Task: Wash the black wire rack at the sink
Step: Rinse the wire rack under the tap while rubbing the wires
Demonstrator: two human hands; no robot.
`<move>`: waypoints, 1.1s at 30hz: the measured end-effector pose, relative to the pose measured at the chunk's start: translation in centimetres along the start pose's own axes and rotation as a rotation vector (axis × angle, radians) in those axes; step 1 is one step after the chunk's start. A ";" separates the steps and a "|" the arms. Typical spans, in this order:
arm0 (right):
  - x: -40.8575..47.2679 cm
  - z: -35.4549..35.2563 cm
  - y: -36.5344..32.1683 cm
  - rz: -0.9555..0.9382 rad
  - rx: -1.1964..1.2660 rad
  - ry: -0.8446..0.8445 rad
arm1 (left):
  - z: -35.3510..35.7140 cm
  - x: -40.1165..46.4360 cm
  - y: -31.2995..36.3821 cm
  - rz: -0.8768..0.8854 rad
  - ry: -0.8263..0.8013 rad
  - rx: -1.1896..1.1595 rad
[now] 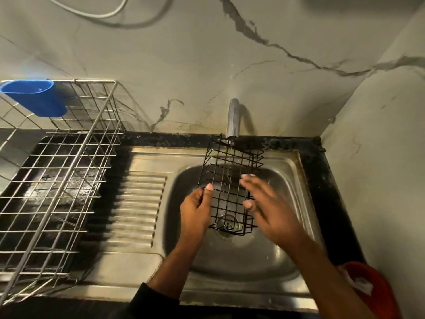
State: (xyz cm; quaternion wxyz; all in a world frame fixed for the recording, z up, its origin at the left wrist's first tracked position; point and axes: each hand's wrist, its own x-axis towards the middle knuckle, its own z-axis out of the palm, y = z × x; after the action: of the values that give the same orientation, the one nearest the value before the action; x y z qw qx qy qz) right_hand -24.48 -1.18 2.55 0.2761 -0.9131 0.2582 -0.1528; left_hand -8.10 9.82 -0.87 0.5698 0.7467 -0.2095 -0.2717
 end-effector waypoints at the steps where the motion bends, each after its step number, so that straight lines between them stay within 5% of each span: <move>1: 0.6 0.8 -1.2 -0.077 -0.086 -0.097 | -0.2 0.0 -0.2 0.003 -0.006 -0.003; 4: 2.3 3.6 -3.3 -0.279 -0.372 -0.256 | -1.1 -0.1 -0.5 -0.028 -0.075 -0.092; 7: 4.9 4.2 -2.9 -0.277 -0.442 -0.252 | -2.2 -0.3 0.1 -0.019 -0.117 -0.147; 13: 12.9 2.3 1.5 0.290 -0.335 -0.060 | -2.6 -0.5 0.0 0.038 -0.141 0.001; 19: 11.0 6.3 -3.3 -0.291 -0.367 -0.203 | -3.7 1.2 -1.4 0.029 -0.130 -0.059; 24: 15.9 4.1 2.6 0.286 -0.248 -0.009 | -3.6 1.0 -1.3 0.016 -0.154 -0.001; 30: 14.7 6.5 0.5 -0.222 -0.037 -0.233 | -3.8 2.4 -1.9 -0.058 -0.125 0.029; 33: 15.9 6.5 2.5 0.126 0.293 0.207 | -3.9 2.5 -2.2 -0.034 -0.111 0.058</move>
State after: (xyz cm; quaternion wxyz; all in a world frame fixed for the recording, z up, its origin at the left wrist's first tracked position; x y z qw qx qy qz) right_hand -9.65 -9.02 -1.93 0.3870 -0.8246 0.3169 -0.2644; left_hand -3.70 11.73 -2.61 0.5310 0.7500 -0.2358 -0.3160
